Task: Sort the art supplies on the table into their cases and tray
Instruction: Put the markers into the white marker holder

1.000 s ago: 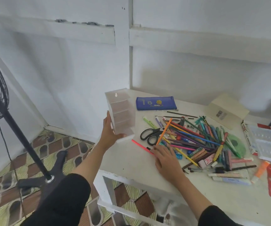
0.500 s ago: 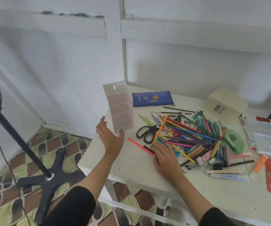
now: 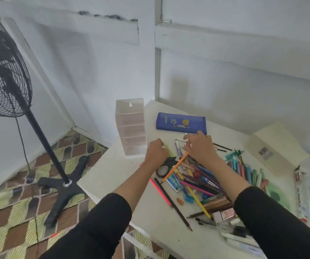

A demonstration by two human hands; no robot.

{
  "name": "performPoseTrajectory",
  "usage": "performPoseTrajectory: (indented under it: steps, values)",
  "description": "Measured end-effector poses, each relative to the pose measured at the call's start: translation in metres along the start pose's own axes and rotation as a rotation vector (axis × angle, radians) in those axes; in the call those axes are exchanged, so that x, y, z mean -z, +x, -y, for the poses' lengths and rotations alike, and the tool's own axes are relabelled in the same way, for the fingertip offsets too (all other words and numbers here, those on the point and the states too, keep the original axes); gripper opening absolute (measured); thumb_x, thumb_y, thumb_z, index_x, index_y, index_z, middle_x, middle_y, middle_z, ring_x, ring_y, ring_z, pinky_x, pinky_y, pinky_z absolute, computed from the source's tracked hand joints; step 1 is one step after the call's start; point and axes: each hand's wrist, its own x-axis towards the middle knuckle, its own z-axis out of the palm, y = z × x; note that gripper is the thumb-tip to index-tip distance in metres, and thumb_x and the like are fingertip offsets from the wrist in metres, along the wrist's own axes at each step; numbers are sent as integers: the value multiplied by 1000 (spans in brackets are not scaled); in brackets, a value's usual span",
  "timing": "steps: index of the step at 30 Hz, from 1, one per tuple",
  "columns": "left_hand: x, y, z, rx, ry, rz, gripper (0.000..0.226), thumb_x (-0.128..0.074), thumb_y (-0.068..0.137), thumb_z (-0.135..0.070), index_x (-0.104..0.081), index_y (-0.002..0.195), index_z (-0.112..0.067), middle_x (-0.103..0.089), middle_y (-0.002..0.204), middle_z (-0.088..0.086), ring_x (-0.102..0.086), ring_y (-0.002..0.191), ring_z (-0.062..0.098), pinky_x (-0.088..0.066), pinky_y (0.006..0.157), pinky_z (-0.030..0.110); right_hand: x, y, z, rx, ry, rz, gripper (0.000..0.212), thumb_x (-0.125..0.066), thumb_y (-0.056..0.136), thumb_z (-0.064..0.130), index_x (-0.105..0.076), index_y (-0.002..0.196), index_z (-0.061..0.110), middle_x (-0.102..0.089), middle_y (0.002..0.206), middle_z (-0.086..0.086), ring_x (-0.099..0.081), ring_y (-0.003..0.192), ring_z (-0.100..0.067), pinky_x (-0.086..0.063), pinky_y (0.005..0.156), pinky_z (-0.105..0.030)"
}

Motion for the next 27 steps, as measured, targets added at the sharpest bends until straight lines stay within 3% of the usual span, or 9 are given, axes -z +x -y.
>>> performPoseTrajectory:
  steps: [3,8,13,16,19,22,24,27]
  values:
    - [-2,13,-11,142,118,44,29,-57,91,-15,-54,111,6,-58,117,21,-55,109,34,-41,78,29,0,29,-3,71,-58,252,32,-45,92,20,-55,122,17,-60,118,-7,-40,122,-27,-39,92,-45]
    - [-13,26,-18,306,194,58,59,-62,88,-43,-38,126,-5,-55,122,15,-56,110,32,-44,79,34,-17,48,12,162,-175,293,27,-42,94,19,-53,117,13,-59,113,-9,-49,114,-29,-40,88,-41]
    - [-17,33,-22,369,142,47,53,-63,87,-33,-40,124,-4,-54,124,15,-56,111,32,-43,78,31,-35,48,20,64,-152,236,27,-48,92,21,-50,117,10,-59,116,-8,-52,114,-28,-41,92,-38]
    - [-14,35,-22,405,13,-22,55,-62,88,-26,-35,129,0,-53,124,17,-54,112,33,-44,81,33,-35,51,17,-10,18,245,29,-53,89,22,-50,115,11,-60,114,-8,-54,110,-28,-42,89,-36]
    - [-8,33,-26,332,-76,-144,39,-60,87,-17,-41,119,-5,-60,108,16,-60,100,33,-46,76,34,-25,53,11,-145,366,227,30,-60,84,24,-53,111,12,-63,100,-7,-58,96,-27,-43,75,-34]
    - [1,28,-36,203,-180,-257,26,-62,88,-12,-52,111,-9,-62,93,6,-59,82,21,-41,67,25,-12,48,7,-254,688,54,31,-65,82,18,-60,111,9,-61,89,-6,-56,83,-20,-41,69,-28]
    - [7,21,-46,96,-201,-289,15,-65,87,-11,-58,100,-7,-60,85,3,-54,76,19,-33,60,16,-4,43,5,-261,788,-71,28,-64,84,14,-63,110,5,-63,92,-8,-53,80,-15,-38,71,-24]
    - [15,8,-53,-55,-296,-350,15,-66,88,-13,-58,87,-1,-63,81,15,-58,77,30,-42,64,27,-2,38,0,-271,813,-187,14,-62,87,15,-68,95,6,-62,97,-5,-52,76,-12,-38,69,-24]
